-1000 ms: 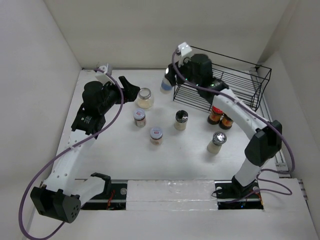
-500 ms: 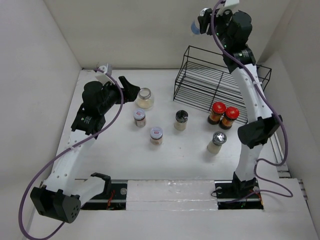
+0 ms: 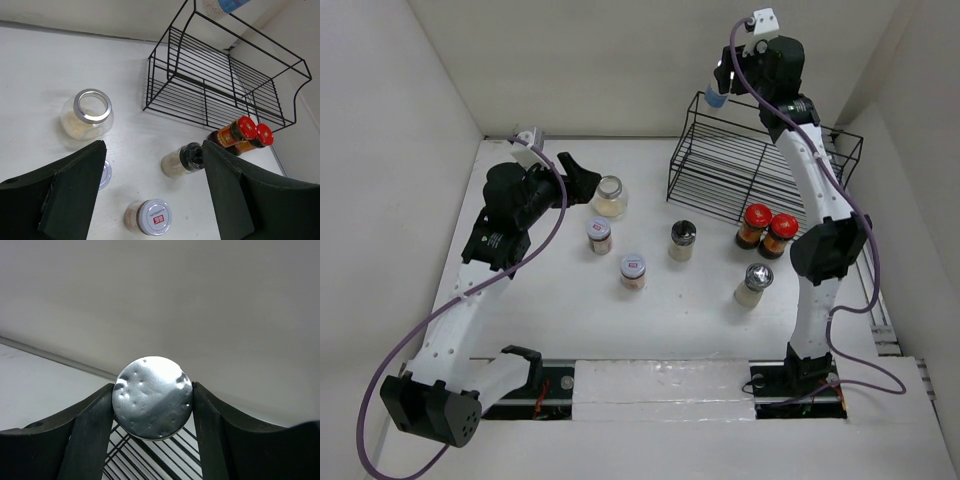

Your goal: Organize the condiment bottles

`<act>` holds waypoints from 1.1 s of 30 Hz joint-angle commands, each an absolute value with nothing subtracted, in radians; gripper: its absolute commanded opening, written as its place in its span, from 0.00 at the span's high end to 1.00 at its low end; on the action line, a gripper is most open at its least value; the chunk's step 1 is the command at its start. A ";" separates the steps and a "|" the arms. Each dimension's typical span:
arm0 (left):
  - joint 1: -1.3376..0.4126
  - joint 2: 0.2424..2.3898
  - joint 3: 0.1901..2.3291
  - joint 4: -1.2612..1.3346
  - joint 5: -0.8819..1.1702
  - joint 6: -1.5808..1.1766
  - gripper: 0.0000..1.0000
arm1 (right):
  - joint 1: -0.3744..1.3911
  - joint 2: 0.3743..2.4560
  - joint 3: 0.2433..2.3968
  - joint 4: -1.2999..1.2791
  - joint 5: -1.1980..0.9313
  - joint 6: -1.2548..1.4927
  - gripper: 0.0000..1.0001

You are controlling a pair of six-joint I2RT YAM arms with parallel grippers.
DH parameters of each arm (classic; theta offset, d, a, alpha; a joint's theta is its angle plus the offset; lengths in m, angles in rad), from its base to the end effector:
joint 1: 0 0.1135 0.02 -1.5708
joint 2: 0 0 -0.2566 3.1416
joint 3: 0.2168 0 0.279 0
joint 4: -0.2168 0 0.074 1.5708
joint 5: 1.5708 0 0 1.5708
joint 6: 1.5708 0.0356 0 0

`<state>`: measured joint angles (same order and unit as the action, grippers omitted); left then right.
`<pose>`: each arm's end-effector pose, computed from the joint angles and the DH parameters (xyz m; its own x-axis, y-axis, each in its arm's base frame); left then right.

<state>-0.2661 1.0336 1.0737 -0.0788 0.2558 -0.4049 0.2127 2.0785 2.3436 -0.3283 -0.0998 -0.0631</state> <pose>0.2551 -0.0789 0.4007 -0.2306 -0.3321 -0.9146 0.4434 0.8008 -0.4026 0.4891 0.1093 0.4601 -0.0422 -0.0733 -0.9964 -0.3105 0.9489 -0.0567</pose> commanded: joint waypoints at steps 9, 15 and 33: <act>-0.261 1.006 1.063 -0.018 0.275 -0.413 0.26 | 0.206 2.060 2.362 -0.256 -0.146 -0.052 0.46; -0.261 1.006 1.063 -0.018 0.275 -0.413 0.26 | 0.206 2.123 2.372 -0.274 -0.156 -0.043 0.43; -0.261 1.015 1.063 -0.018 0.265 -0.413 0.26 | 0.215 2.184 2.424 -0.265 -0.144 -0.025 0.03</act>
